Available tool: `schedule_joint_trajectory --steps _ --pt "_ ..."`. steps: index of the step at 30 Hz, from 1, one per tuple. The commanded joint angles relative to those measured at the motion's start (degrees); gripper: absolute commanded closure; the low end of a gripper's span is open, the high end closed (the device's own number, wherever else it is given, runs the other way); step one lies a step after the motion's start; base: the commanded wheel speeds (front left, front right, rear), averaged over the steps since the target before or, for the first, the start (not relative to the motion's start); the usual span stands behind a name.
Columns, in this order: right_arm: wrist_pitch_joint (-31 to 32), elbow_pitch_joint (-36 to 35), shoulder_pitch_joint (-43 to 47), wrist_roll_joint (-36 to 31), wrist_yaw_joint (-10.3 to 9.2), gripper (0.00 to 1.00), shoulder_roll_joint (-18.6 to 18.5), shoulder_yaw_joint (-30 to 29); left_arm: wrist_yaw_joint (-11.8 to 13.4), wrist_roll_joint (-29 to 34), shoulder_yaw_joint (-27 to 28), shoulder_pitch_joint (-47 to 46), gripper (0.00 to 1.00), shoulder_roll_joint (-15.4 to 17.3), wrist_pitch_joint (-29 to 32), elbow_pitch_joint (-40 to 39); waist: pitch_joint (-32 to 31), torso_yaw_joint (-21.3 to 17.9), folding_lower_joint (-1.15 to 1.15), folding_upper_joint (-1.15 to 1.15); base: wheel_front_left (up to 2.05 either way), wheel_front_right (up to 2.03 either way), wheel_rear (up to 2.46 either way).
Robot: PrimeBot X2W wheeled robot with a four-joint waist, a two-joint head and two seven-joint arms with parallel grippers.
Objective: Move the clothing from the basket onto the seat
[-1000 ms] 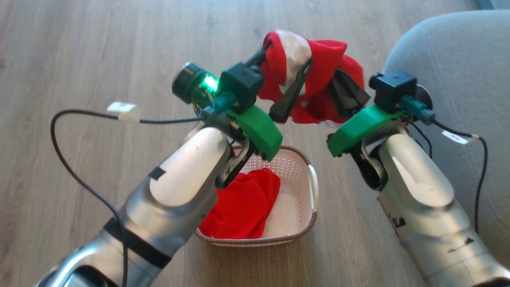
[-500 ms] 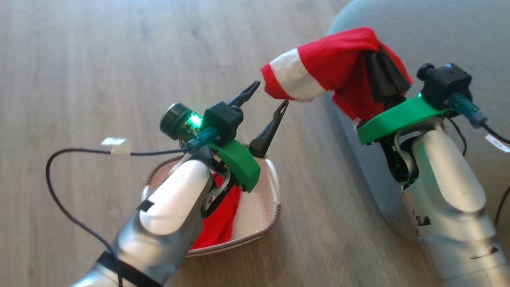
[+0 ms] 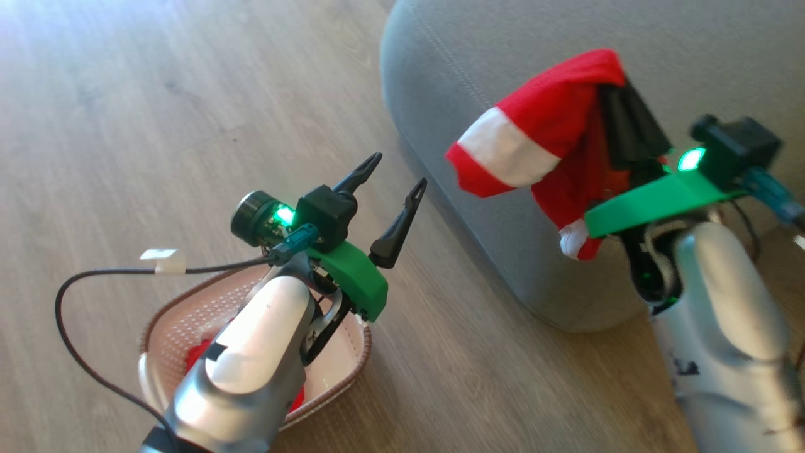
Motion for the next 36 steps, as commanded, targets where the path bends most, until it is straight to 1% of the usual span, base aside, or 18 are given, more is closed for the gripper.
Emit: schedule_joint_trajectory --steps 1,10,13,17,21,27,28,29,30,36 --pt "-0.37 -3.24 0.84 0.5 -0.01 1.0 -0.41 -0.72 -0.58 0.64 2.28 -1.96 0.0 0.55 -0.29 -1.95 1.04 -1.87 0.0 0.0 0.0 0.0 0.0" --pt "-0.37 -10.49 7.71 -0.91 -0.01 1.0 0.14 -8.83 -2.23 2.27 2.43 -2.83 0.0 -0.11 -0.29 -2.56 3.52 -3.5 0.0 0.0 0.0 0.0 0.0" --pt "-0.37 -12.12 9.1 -2.61 -0.01 1.0 0.17 -9.73 -2.4 2.69 3.15 -2.47 0.0 -0.05 -0.29 -3.76 4.67 -3.5 0.0 0.0 0.0 0.0 0.0" --pt "-0.37 -13.45 8.91 -4.13 -0.01 1.0 0.39 -10.56 -2.5 3.51 3.51 -1.62 0.0 0.89 -0.29 -5.42 6.95 -3.45 0.0 0.0 0.0 0.0 0.0" --pt "-0.37 -13.63 6.06 -6.27 -0.01 1.0 -0.95 -11.99 -2.53 3.76 2.38 -1.52 0.0 2.38 -0.29 -6.98 10.32 -3.48 0.0 0.0 0.0 0.0 0.0" --pt "-0.37 -10.42 -1.6 -8.65 -0.01 1.0 -4.0 -14.55 -2.54 3.99 0.36 -2.57 0.0 5.27 -0.29 -8.16 15.74 -3.5 0.0 0.0 0.0 0.0 0.0" --pt "-0.37 -10.42 -1.6 -8.65 -0.01 1.0 -4.0 -14.55 -2.54 3.99 0.36 -2.57 0.0 5.27 -0.29 -8.16 15.74 -3.5 0.0 0.0 0.0 0.0 0.0" --pt "-0.37 -8.68 -4.5 -9.22 -0.01 1.0 -5.21 -15.52 -2.54 4.18 -0.16 -3.14 0.0 6.07 -0.29 -8.54 17.69 -3.48 0.0 0.0 0.0 0.0 0.0" --pt "-0.37 -8.68 -4.5 -9.22 -0.01 1.0 -5.21 -15.52 -2.54 4.18 -0.16 -3.14 0.0 6.07 -0.29 -8.54 17.69 -3.48 0.0 0.0 0.0 0.0 0.0" --pt "-0.37 -1.42 -14.07 -10.59 -0.01 1.0 -8.42 -18.61 -2.54 4.9 -1.46 -5.0 0.0 8.93 -0.29 -9.29 23.73 -3.25 0.0 0.0 0.0 0.0 0.0"
